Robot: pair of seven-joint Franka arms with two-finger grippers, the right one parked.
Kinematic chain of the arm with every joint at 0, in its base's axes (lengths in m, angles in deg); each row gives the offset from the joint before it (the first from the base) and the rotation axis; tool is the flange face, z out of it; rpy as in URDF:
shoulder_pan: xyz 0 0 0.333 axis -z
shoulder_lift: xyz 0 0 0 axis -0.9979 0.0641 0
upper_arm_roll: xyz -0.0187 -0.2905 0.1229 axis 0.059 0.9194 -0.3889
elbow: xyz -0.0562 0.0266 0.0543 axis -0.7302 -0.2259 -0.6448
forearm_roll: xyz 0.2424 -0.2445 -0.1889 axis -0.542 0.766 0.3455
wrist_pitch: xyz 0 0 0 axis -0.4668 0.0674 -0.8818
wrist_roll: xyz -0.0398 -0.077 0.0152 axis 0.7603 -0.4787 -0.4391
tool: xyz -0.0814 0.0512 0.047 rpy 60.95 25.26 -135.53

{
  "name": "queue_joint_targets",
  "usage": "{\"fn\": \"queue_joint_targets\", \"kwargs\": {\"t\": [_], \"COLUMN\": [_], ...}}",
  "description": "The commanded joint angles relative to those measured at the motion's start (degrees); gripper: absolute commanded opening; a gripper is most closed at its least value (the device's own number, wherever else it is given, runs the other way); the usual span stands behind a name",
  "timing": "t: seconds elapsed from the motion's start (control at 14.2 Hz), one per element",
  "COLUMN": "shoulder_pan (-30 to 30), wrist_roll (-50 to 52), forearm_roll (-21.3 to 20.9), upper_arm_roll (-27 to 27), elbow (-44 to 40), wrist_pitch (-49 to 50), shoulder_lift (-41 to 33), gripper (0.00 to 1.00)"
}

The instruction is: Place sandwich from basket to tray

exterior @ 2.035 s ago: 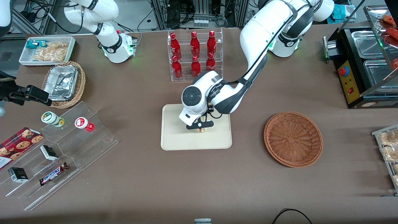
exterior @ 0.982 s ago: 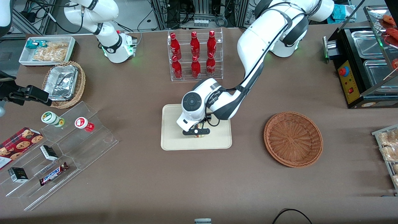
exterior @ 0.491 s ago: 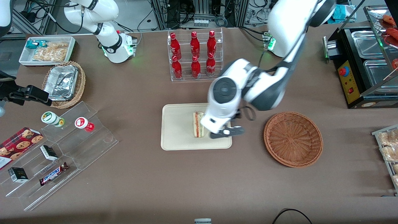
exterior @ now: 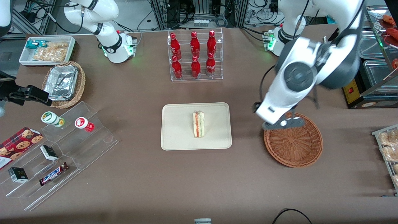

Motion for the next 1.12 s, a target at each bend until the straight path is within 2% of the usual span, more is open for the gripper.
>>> {"fn": "queue_joint_targets", "kwargs": {"t": [0.0,0.21,0.7,1.05], "shoulder_pan": [-4.3,-8.3,-10.2,-10.3], "wrist_roll": [-2.5,-8.7,-13.5,-13.4], "forearm_roll": [-1.3,-1.1,-0.3,4.2], "upper_arm_roll": [0.1,-0.3,-4.2,-6.8], "elbow": [6.7,5.3,-0.3,-1.4], "wrist_pitch": [1.9,6.1,8.6,8.4], "shoulder_lift": [-8.6,-11.0,-10.9,-10.7], "gripper": [1.0,1.0,1.0,1.0]}}
